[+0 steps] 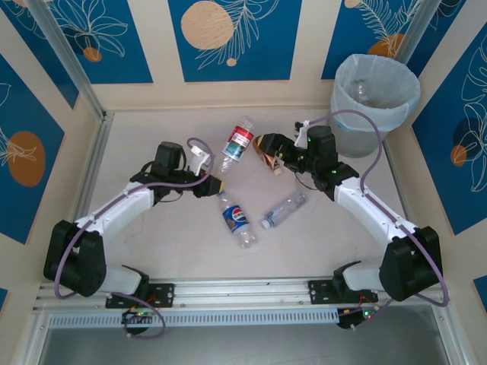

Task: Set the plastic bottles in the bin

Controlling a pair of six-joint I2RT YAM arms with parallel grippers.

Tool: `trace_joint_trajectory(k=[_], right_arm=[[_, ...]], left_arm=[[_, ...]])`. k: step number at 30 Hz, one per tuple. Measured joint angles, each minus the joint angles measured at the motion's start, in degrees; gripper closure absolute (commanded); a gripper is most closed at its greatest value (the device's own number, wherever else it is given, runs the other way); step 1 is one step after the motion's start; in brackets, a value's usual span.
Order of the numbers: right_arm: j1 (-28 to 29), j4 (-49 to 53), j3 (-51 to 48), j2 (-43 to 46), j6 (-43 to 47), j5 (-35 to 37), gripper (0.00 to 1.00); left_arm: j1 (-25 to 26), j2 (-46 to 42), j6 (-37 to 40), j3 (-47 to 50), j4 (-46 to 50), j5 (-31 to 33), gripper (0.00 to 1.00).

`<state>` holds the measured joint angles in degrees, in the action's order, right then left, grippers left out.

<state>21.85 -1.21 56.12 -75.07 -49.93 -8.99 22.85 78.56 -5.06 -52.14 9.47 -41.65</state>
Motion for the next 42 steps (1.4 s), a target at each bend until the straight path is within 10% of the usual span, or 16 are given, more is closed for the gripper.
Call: trace_joint_trajectory(k=[24, 42], right_arm=[[3.5, -25.3, -1.8, -4.7, 0.7, -12.7, 0.03], [3.4, -27.6, -3.0, -5.0, 2.2, -13.8, 0.44]], left_arm=[[4.7, 1.9, -2.2, 0.1, -4.1, -14.2, 1.0], [4.8, 1.9, -1.9, -0.1, -5.2, -13.9, 0.96]])
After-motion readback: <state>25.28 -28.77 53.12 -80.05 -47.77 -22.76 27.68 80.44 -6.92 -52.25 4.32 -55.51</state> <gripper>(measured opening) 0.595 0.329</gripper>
